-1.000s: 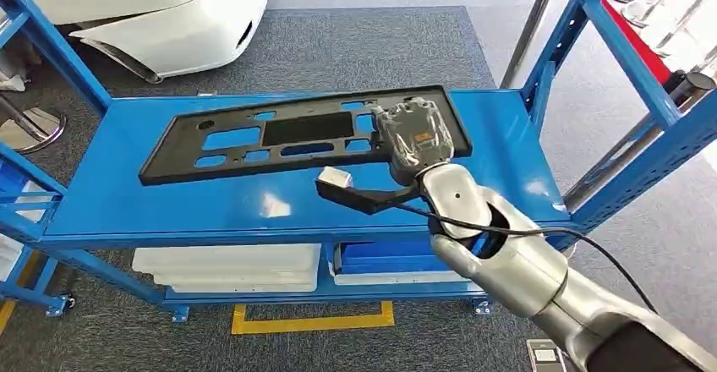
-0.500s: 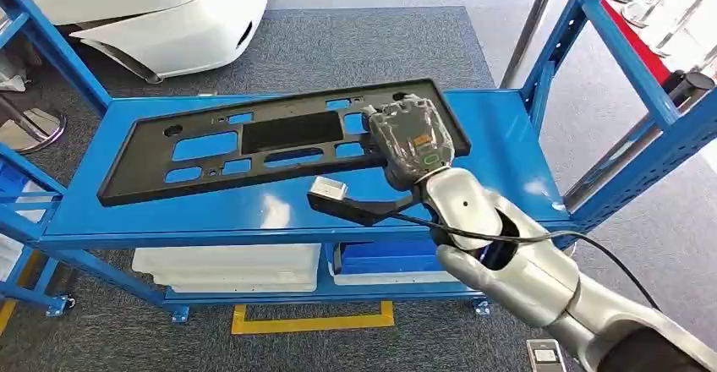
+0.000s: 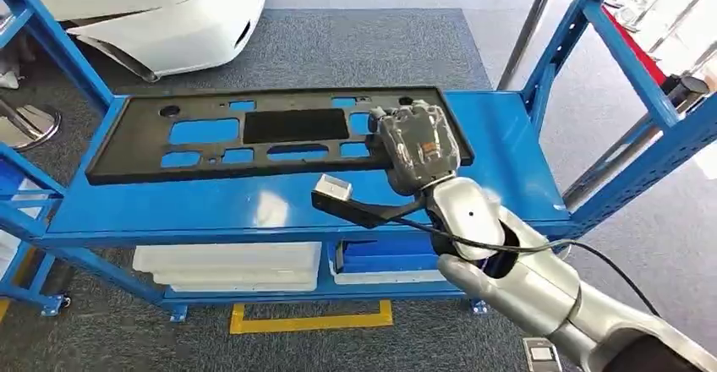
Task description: Take the parts from the cabinet and place them on the table.
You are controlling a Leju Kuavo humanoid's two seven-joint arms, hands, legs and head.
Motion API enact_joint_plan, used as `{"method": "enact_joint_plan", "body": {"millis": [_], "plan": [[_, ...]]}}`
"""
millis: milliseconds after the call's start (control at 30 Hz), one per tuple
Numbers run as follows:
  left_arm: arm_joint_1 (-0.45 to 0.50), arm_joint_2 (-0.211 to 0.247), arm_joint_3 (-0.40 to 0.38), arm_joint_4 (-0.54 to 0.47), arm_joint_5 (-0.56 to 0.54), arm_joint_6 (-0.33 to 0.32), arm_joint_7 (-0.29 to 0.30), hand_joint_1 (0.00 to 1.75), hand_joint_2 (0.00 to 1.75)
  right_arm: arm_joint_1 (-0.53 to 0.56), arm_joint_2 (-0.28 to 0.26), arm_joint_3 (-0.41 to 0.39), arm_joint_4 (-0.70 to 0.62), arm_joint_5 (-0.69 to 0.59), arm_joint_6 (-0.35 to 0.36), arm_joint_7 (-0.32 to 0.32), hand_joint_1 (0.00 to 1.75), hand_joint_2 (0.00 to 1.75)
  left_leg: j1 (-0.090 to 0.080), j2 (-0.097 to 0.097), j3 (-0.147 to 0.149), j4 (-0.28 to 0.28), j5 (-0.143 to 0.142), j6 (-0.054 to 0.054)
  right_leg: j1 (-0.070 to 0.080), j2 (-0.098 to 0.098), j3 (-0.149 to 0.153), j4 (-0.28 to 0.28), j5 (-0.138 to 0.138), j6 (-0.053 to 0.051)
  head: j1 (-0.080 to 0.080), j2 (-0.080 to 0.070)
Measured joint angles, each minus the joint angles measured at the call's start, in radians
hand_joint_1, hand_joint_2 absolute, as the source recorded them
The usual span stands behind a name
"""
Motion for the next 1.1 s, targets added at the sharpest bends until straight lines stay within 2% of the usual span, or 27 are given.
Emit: {"method": "enact_joint_plan", "body": {"millis": [67,100,133,167,233,267,300,367,400,433,467,500,567,600,633,667,733,767,800,833,900,933,967,1000,1033,1067,1100], "plan": [[0.002,0.000,0.000,0.001,0.005,-0.003,0.002,0.00,1.75,0.009,0.000,0.004,0.000,-0.005,0.002,0.003,1.75,1.75,0.000,0.009,-0.006,0.002,0.001,0.000,-0.003,-0.003,-0.070,0.154,-0.063,0.004,0.005,0.000],[0.002,0.000,0.000,0.002,0.005,-0.004,0.002,0.00,1.75,0.015,0.000,0.007,0.000,-0.009,0.004,0.006,1.75,1.75,0.000,0.013,-0.009,0.004,0.001,-0.001,-0.004,-0.003,-0.094,0.205,-0.070,0.006,0.006,0.000],[0.002,0.000,0.000,0.003,0.006,-0.005,0.002,0.00,1.75,0.020,0.000,0.011,0.000,-0.013,0.007,0.008,1.75,1.75,0.001,0.015,-0.010,0.007,0.001,-0.001,-0.005,-0.004,-0.093,0.201,-0.046,0.007,0.010,0.000],[0.002,0.000,0.000,0.003,0.006,-0.006,0.004,0.00,1.75,0.022,0.000,0.015,0.000,-0.017,0.009,0.010,1.75,1.75,0.002,0.018,-0.011,0.009,0.001,-0.002,-0.006,-0.005,-0.068,0.151,-0.003,0.006,0.014,0.000],[0.000,0.000,0.002,0.003,0.006,-0.008,0.005,0.00,1.75,0.021,0.000,0.019,0.000,-0.020,0.010,0.015,1.75,1.75,0.003,0.019,-0.013,0.017,-0.003,-0.008,-0.006,-0.006,0.012,-0.017,0.087,0.003,0.019,0.000],[-0.001,0.000,0.002,0.004,0.006,-0.010,0.006,0.00,1.75,0.021,0.000,0.020,0.000,-0.021,0.010,0.018,1.75,1.75,0.002,0.019,-0.018,0.020,-0.005,-0.013,-0.004,-0.008,0.037,-0.067,0.078,-0.004,0.023,0.000],[-0.002,0.000,0.004,0.005,0.006,-0.012,0.009,0.00,1.75,0.021,0.000,0.021,0.000,-0.022,0.010,0.020,1.75,1.75,-0.001,0.019,-0.025,0.023,0.000,-0.023,0.004,-0.006,0.037,-0.082,0.085,-0.010,0.022,0.000],[-0.001,0.000,0.007,0.005,0.005,-0.021,0.015,0.00,1.75,0.020,0.000,0.021,0.000,-0.022,0.011,0.022,1.75,1.75,0.002,0.019,-0.029,0.021,0.007,-0.034,0.006,-0.006,0.032,-0.084,0.086,-0.014,0.019,0.000],[0.000,0.001,0.007,0.005,0.005,-0.027,0.018,0.00,1.75,0.019,0.001,0.021,0.000,-0.022,0.011,0.024,1.75,1.75,0.001,0.018,-0.032,0.020,0.011,-0.041,0.005,-0.007,0.029,-0.088,0.087,-0.019,0.018,0.000],[-0.001,0.007,0.008,0.008,0.005,-0.029,0.019,0.00,1.75,0.019,0.002,0.021,0.000,-0.021,0.012,0.026,1.75,1.75,-0.004,0.020,-0.038,0.027,0.004,-0.046,-0.006,-0.010,0.028,-0.103,0.097,-0.032,0.017,0.000],[-0.001,0.008,0.008,0.008,0.005,-0.034,0.020,0.00,1.75,0.019,0.002,0.021,0.000,-0.022,0.013,0.027,1.75,1.75,-0.002,0.034,-0.047,0.053,-0.028,-0.050,-0.004,-0.011,0.024,-0.107,0.104,-0.042,0.011,0.000],[-0.001,0.008,0.009,0.008,0.005,-0.040,0.022,0.00,1.75,0.018,0.003,0.021,0.000,-0.021,0.013,0.028,1.75,1.75,0.000,0.046,-0.067,0.111,-0.079,-0.052,-0.003,-0.012,0.017,-0.108,0.110,-0.050,-0.003,0.000],[-0.002,0.011,0.010,0.008,0.005,-0.046,0.023,0.00,1.75,0.018,0.003,0.022,0.000,-0.021,0.013,0.030,1.75,1.75,0.006,0.055,-0.115,0.261,-0.166,-0.059,0.001,-0.013,0.002,-0.106,0.120,-0.055,-0.015,0.000],[-0.002,0.011,0.010,0.008,0.005,-0.047,0.023,0.00,1.75,0.018,0.003,0.022,0.000,-0.021,0.014,0.031,1.75,1.75,0.007,0.055,-0.129,0.316,-0.186,-0.063,0.002,-0.013,-0.007,-0.104,0.127,-0.055,-0.017,0.000],[-0.002,0.012,0.011,0.008,0.005,-0.048,0.023,0.00,1.75,0.019,0.003,0.023,0.000,-0.021,0.014,0.031,1.75,1.75,0.009,0.055,-0.122,0.325,-0.177,-0.065,0.002,-0.012,-0.016,-0.102,0.132,-0.054,-0.020,0.000],[-0.002,0.013,0.013,0.008,0.005,-0.048,0.023,0.00,1.75,0.019,0.003,0.025,0.000,-0.021,0.015,0.031,1.75,1.75,0.011,0.055,-0.092,0.290,-0.146,-0.066,0.002,-0.010,-0.024,-0.100,0.138,-0.052,-0.023,0.000],[-0.004,0.015,0.015,0.008,0.005,-0.048,0.023,0.00,1.75,0.019,0.003,0.026,0.000,-0.021,0.015,0.031,1.75,1.75,0.019,0.053,0.007,0.133,-0.072,-0.067,0.002,-0.004,-0.038,-0.095,0.150,-0.045,-0.031,0.000],[-0.005,0.017,0.016,0.008,0.005,-0.049,0.023,0.00,1.75,0.018,0.003,0.026,0.000,-0.021,0.015,0.031,1.75,1.75,0.023,0.044,0.054,0.055,-0.067,-0.067,0.002,-0.002,-0.044,-0.091,0.156,-0.037,-0.034,0.000],[-0.006,0.017,0.016,0.008,0.005,-0.049,0.023,0.00,1.75,0.017,0.003,0.026,0.000,-0.021,0.014,0.032,1.75,1.75,0.016,0.035,0.067,0.010,-0.075,-0.064,0.007,0.001,-0.054,-0.086,0.163,-0.029,-0.037,0.000],[-0.003,0.017,0.016,0.008,0.005,-0.049,0.024,0.00,1.75,0.017,0.003,0.026,0.000,-0.021,0.014,0.032,1.75,1.75,0.014,0.035,0.055,0.019,-0.064,-0.056,0.005,0.003,-0.054,-0.090,0.175,-0.022,-0.029,0.000],[-0.004,0.017,0.016,0.008,0.005,-0.049,0.026,0.00,1.75,0.018,0.003,0.026,0.000,-0.021,0.015,0.032,1.75,1.75,0.006,0.038,0.045,0.019,-0.054,-0.043,0.002,0.011,-0.062,-0.096,0.195,-0.007,-0.024,0.000],[-0.004,0.016,0.017,0.008,0.005,-0.049,0.026,0.00,1.75,0.019,0.003,0.027,0.001,-0.021,0.015,0.032,1.75,1.75,0.015,0.045,0.026,0.009,-0.040,-0.033,0.000,0.019,-0.068,-0.096,0.203,0.001,-0.023,0.000],[-0.005,0.017,0.017,0.008,0.005,-0.049,0.026,0.00,1.75,0.020,0.002,0.027,0.001,-0.021,0.015,0.032,1.75,1.75,0.016,0.058,0.020,0.010,-0.028,-0.025,-0.003,0.011,-0.080,-0.081,0.167,0.004,-0.025,0.000],[-0.005,0.018,0.018,0.008,0.005,-0.049,0.027,0.00,1.75,0.020,0.002,0.027,0.001,-0.022,0.015,0.032,1.75,1.75,0.015,0.059,0.005,0.009,-0.018,-0.015,-0.002,0.002,-0.095,-0.034,0.104,0.006,-0.013,0.000],[-0.005,0.019,0.019,0.008,0.005,-0.049,0.027,0.00,1.75,0.019,0.002,0.027,0.001,-0.022,0.015,0.032,1.75,1.75,0.013,0.066,-0.011,0.009,-0.007,-0.011,-0.003,-0.001,-0.114,0.040,0.034,0.009,-0.002,0.000],[-0.005,0.019,0.019,0.008,0.005,-0.049,0.027,0.00,1.75,0.020,0.002,0.027,0.001,-0.022,0.015,0.032,1.75,1.75,0.011,0.070,-0.025,0.009,0.003,-0.010,-0.004,-0.003,-0.128,0.108,-0.011,0.010,0.002,0.000],[-0.005,0.019,0.020,0.008,0.005,-0.049,0.027,0.00,1.75,0.020,0.002,0.027,0.001,-0.022,0.015,0.032,1.75,1.75,0.008,0.075,-0.040,0.010,0.015,-0.010,-0.003,-0.004,-0.138,0.177,-0.038,0.010,0.005,0.000]]}}
